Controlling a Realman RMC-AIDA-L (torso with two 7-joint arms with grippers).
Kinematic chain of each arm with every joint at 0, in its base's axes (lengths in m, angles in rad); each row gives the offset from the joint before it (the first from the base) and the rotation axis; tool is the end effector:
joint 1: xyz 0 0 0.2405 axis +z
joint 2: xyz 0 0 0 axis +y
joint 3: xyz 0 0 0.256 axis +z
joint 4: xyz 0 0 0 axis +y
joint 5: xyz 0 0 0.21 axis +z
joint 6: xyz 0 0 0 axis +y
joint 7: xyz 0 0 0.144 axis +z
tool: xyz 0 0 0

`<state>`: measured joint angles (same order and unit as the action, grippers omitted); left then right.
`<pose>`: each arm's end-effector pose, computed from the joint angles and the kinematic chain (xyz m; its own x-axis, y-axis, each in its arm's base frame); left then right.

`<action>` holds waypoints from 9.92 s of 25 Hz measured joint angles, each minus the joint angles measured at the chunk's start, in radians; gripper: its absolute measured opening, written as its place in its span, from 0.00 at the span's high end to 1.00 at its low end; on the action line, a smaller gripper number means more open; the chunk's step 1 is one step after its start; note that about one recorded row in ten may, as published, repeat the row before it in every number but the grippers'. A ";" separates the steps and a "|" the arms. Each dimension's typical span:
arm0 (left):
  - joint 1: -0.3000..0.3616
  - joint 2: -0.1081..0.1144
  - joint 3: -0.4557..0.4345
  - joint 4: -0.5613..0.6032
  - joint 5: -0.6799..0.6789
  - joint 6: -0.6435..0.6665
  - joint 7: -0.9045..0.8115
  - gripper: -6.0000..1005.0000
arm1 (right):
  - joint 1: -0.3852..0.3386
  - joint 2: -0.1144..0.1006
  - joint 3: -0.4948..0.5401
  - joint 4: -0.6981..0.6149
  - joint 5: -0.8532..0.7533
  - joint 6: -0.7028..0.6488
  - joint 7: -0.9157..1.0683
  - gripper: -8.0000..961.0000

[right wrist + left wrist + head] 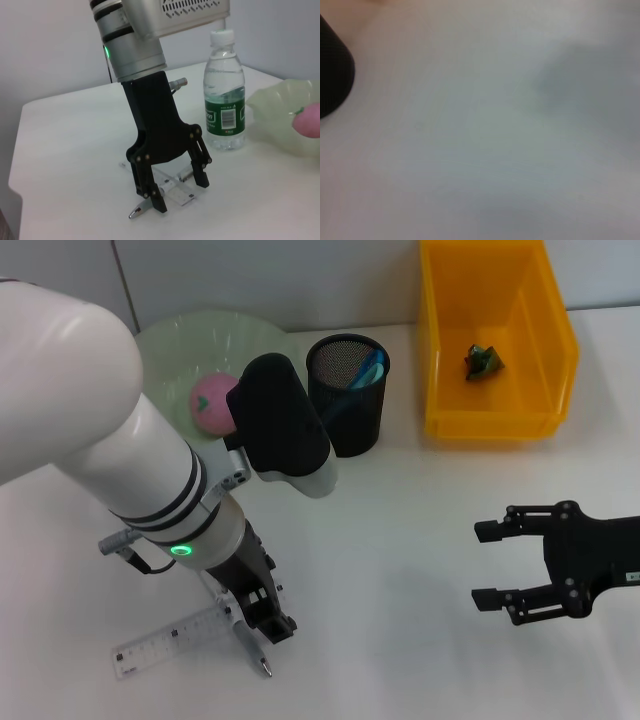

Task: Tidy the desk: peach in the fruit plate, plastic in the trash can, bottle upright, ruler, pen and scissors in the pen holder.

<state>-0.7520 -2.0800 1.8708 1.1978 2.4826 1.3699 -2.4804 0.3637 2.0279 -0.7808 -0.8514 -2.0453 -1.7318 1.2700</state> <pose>-0.1354 0.3293 -0.0963 0.8553 0.2233 -0.4676 0.1480 -0.9701 -0.1925 0.2945 0.2818 0.0341 0.9102 -0.2198 -0.3511 -0.2870 -0.9458 -0.1519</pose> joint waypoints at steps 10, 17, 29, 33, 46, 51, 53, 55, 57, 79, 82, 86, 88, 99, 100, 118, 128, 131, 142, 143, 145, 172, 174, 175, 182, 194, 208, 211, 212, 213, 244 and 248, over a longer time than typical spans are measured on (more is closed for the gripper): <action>0.001 0.000 0.000 -0.010 0.002 -0.004 0.010 0.23 | 0.003 0.001 0.000 0.000 -0.008 0.004 0.000 0.16; -0.003 0.000 0.000 -0.016 0.010 -0.012 0.012 0.23 | 0.004 0.004 0.000 0.000 -0.008 0.006 0.000 0.17; -0.007 0.000 0.001 -0.029 0.011 -0.017 0.026 0.22 | 0.005 0.008 0.002 -0.003 -0.008 0.006 0.000 0.17; -0.007 0.000 0.001 -0.034 0.020 -0.019 0.026 0.24 | 0.004 0.008 0.006 -0.003 -0.008 0.006 0.000 0.18; -0.007 0.000 0.004 -0.035 0.026 -0.031 0.034 0.37 | 0.004 0.009 0.009 -0.001 -0.007 0.008 0.004 0.18; -0.007 0.000 0.006 -0.035 0.023 -0.031 0.035 0.38 | 0.004 0.009 0.009 -0.001 -0.007 0.008 0.006 0.19; -0.007 0.000 0.008 -0.035 0.022 -0.031 0.035 0.38 | 0.005 0.009 0.009 0.000 -0.007 0.008 0.006 0.19; -0.007 0.000 0.009 -0.035 0.019 -0.029 0.035 0.39 | 0.005 0.009 0.009 0.000 -0.007 0.008 0.006 0.19; -0.007 0.000 0.012 -0.035 0.017 -0.028 0.035 0.39 | 0.004 0.009 0.009 -0.001 -0.007 0.008 0.007 0.19; -0.003 0.000 0.012 -0.030 0.020 -0.029 0.029 0.58 | 0.012 0.009 0.000 0.001 -0.007 0.020 0.008 0.20; 0.015 0.001 -0.024 0.032 0.015 -0.001 0.027 0.61 | 0.013 0.009 0.002 0.002 -0.007 0.020 0.008 0.21; 0.041 0.003 -0.074 0.099 -0.002 0.019 0.028 0.61 | 0.013 0.009 0.009 0.004 -0.007 0.020 0.008 0.21; 0.041 0.003 -0.074 0.099 -0.002 0.019 0.028 0.61 | 0.012 0.009 0.010 0.005 -0.007 0.020 0.008 0.21; 0.206 0.009 -0.453 0.304 -0.463 0.022 0.147 0.60 | -0.002 0.009 0.012 0.011 -0.007 0.035 0.008 0.22; 0.219 0.009 -0.481 0.295 -0.524 0.021 0.171 0.60 | -0.003 0.009 0.012 0.011 -0.007 0.036 0.008 0.22; 0.284 0.002 -0.403 -0.422 -1.608 -0.006 1.203 0.58 | -0.002 0.038 0.022 0.022 0.005 0.091 -0.002 0.23; 0.281 0.000 0.105 -0.571 -2.382 -0.149 1.830 0.57 | -0.008 0.051 0.141 0.193 0.255 0.108 -0.230 0.23; 0.275 0.000 0.268 -0.569 -2.652 -0.206 1.975 0.57 | -0.005 0.054 0.152 0.302 0.369 0.109 -0.347 0.23; 0.285 0.000 0.522 -0.450 -3.033 -0.299 2.292 0.56 | 0.096 0.059 0.151 0.664 0.633 0.110 -0.731 0.24; 0.285 0.000 0.541 -0.442 -3.061 -0.302 2.322 0.56 | 0.106 0.059 0.152 0.681 0.635 0.111 -0.745 0.24; 0.282 0.000 0.579 -0.426 -3.110 -0.306 2.377 0.56 | 0.124 0.060 0.153 0.712 0.641 0.111 -0.773 0.24; 0.264 0.000 0.639 -0.388 -3.205 -0.328 2.544 0.54 | 0.306 0.065 0.197 0.891 0.680 0.192 -1.008 0.26; 0.264 0.000 0.639 -0.387 -3.206 -0.329 2.547 0.54 | 0.311 0.065 0.205 0.902 0.680 0.193 -1.030 0.26; 0.264 0.000 0.639 -0.386 -3.207 -0.329 2.547 0.54 | 0.312 0.064 0.206 0.904 0.680 0.193 -1.037 0.26; 0.264 0.000 0.642 -0.387 -3.219 -0.331 2.548 0.53 | 0.317 0.064 0.207 0.907 0.680 0.192 -1.043 0.26; 0.260 0.000 0.646 -0.393 -3.228 -0.332 2.548 0.52 | 0.322 0.064 0.209 0.907 0.680 0.182 -1.056 0.52; 0.255 0.000 0.648 -0.394 -3.228 -0.332 2.548 0.51 | 0.332 0.064 0.215 0.913 0.679 0.189 -1.066 0.77; 0.255 0.000 0.649 -0.395 -3.228 -0.332 2.548 0.51 | 0.334 0.064 0.220 0.917 0.679 0.189 -1.066 0.78; 0.255 0.000 0.650 -0.396 -3.228 -0.332 2.548 0.50 | 0.335 0.064 0.220 0.917 0.678 0.189 -1.066 0.79; 0.255 0.000 0.650 -0.396 -3.228 -0.331 2.548 0.50 | 0.335 0.064 0.220 0.917 0.678 0.189 -1.066 0.80; 0.238 -0.001 0.660 -0.403 -3.221 -0.330 2.536 0.48 | 0.335 0.065 0.234 0.930 0.673 0.200 -1.054 0.99; 0.239 -0.001 0.662 -0.403 -3.219 -0.329 2.533 0.47 | 0.332 0.065 0.233 0.930 0.671 0.194 -1.054 0.99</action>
<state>-0.5131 -2.0808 2.5329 0.7945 -0.7366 1.0414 0.0528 0.6960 2.0926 -0.5477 0.0787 -1.3742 -1.5374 0.2156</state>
